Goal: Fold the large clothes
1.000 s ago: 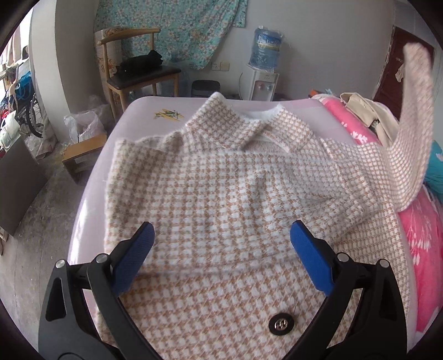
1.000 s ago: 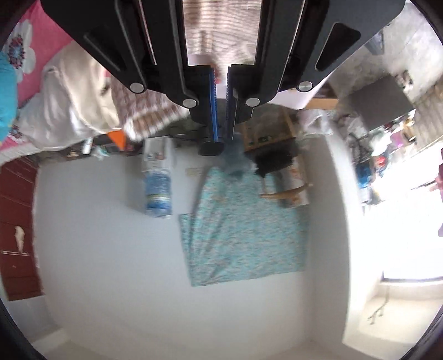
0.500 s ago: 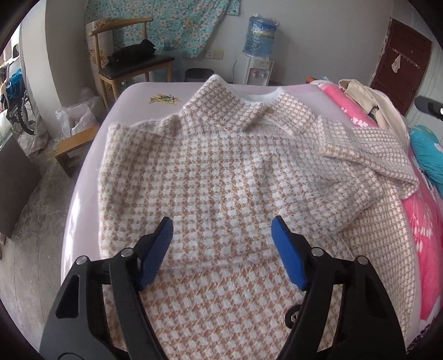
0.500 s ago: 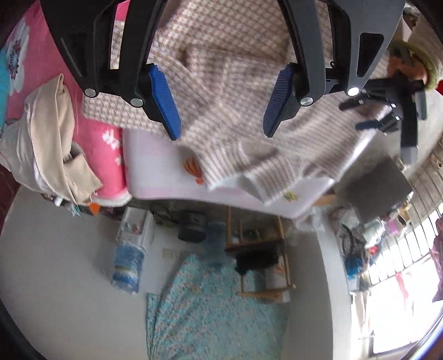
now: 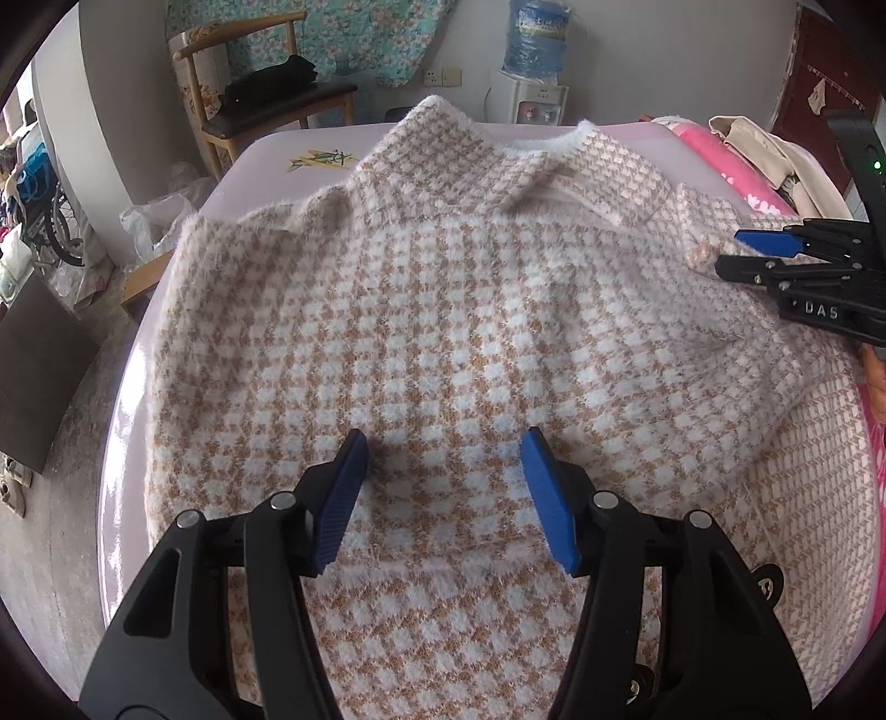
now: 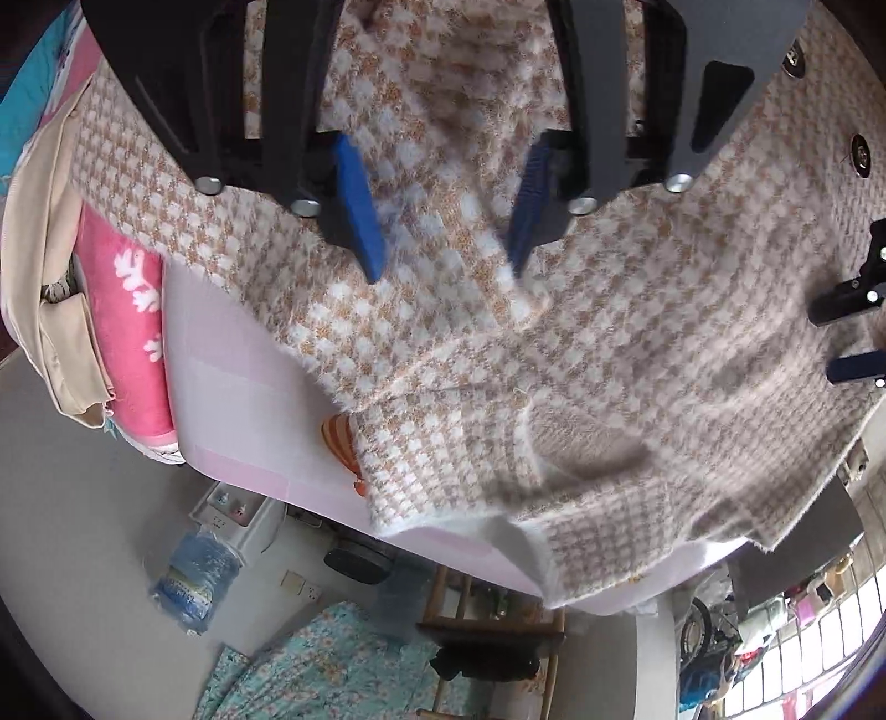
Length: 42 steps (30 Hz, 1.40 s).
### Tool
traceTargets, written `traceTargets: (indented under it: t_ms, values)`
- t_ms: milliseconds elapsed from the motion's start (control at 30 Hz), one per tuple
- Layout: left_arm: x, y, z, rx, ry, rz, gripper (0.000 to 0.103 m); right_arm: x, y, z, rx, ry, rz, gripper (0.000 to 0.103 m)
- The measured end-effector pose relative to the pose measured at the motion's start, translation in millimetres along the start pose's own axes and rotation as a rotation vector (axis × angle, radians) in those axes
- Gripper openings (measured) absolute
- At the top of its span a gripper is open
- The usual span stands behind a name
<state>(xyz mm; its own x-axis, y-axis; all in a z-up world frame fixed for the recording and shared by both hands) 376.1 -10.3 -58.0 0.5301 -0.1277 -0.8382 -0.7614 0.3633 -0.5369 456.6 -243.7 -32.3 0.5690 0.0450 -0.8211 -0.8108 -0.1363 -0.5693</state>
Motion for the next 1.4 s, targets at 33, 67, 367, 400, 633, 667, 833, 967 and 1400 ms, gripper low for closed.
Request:
traceTargets:
  t_ms: [33,67,367,400,633,667,833,967,1400]
  values:
    - [-0.1,0.2,-0.1,0.001,-0.002,-0.003,0.055,-3.8,-0.9,-4.1,0.031,-0.023,0.002,0.013]
    - [0.0,0.5,-0.2,0.001,-0.004,-0.005,0.055,-9.5,-1.9,-7.7,0.053,-0.033,-0.009,0.012]
    - [-3.9,4.1,7.8,-0.031,0.048,-0.037,0.053,-142.2,-30.4,-25.9,0.296,-0.315,-0.289,0.010]
    - [-6.9,5.8,10.8,-0.039,0.065,-0.036,0.051,-158.7,-36.8,-17.1,0.289,-0.349,-0.325,0.010]
    - [-41.6,31.1,21.3,-0.069,0.158,-0.031,0.050,-195.1,-50.7,92.7,0.118,-0.507,-0.379,0.024]
    - [-45.9,36.2,21.6,-0.071,0.176,-0.026,0.050,-182.7,-49.1,108.1,0.093,-0.533,-0.324,0.047]
    - [-58.1,55.3,23.4,-0.080,0.239,-0.001,0.051,-120.3,-18.2,149.4,-0.007,-0.558,-0.057,0.067]
    - [-63.6,49.9,32.7,-0.089,0.248,-0.035,0.052,-119.1,-5.6,83.2,0.134,-0.521,-0.087,0.067]
    - [-1.0,-26.0,40.9,-0.045,-0.003,-0.019,0.044,-85.0,38.9,-123.4,0.551,-0.209,-0.082,0.024]
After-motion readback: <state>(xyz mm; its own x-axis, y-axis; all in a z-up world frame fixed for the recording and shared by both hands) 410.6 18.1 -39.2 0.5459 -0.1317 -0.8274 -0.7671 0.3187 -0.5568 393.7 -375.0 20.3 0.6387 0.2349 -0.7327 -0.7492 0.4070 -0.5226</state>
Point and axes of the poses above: each gripper's, at about its wrist camera, not at the fingertips, and x roughly the way its jaws point, z to its left, y to its underside, the point moved 1 cm from there along x, roughly the way its jaws point, and after that the axes turned 13 degrees about x, right-handed, at the moved point
